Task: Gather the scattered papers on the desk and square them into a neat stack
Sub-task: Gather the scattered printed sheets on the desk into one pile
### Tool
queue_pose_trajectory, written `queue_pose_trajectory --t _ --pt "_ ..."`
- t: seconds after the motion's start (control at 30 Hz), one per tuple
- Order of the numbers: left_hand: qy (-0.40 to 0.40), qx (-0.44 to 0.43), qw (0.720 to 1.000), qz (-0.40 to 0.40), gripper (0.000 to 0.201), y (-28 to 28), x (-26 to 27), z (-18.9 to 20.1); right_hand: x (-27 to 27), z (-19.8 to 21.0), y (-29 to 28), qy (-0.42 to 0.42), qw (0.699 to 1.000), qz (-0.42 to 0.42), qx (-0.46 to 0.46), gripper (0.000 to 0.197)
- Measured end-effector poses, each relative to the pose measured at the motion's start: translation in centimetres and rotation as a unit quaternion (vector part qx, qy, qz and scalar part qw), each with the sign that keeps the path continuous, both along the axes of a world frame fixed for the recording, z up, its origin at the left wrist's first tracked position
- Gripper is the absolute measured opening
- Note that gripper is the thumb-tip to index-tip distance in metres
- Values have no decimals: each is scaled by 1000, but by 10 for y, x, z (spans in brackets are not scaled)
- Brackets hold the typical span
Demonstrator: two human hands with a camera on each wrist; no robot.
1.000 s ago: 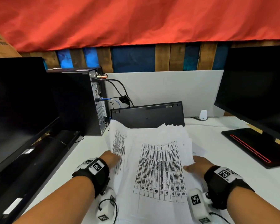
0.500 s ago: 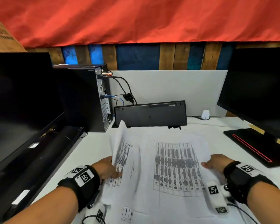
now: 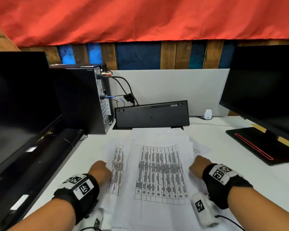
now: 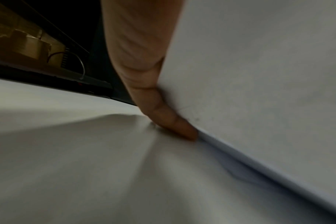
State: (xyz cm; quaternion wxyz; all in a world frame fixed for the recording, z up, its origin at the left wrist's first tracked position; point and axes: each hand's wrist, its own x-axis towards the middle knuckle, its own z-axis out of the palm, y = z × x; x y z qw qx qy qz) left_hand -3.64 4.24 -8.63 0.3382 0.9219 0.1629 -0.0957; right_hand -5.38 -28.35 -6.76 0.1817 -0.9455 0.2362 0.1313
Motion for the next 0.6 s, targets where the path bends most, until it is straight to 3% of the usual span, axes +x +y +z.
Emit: queue_pose_trajectory --t 0.1,0.2,0.27,0.33,0.4,0.5,0.6 --pt "12 51 998 -35 17 -11 -3 6 2 5 15 -7 997 21 68 45" --pt "48 68 995 -49 32 -16 -9 15 2 6 30 0 994 35 107 51" --pt "35 4 999 -24 33 -14 -15 23 1 1 29 -11 995 29 100 55" --pt "29 -18 999 -43 37 -6 -17 24 -5 -1 24 -24 999 10 20 56" --pt "28 -188 981 44 73 -8 -20 20 -10 -3 24 -3 999 7 -48 59" --pt "44 -186 982 -4 47 -20 -19 13 -6 -2 37 10 999 44 -4 62" --pt "47 -169 983 -47 44 -31 -21 17 4 6 50 15 995 96 34 43"
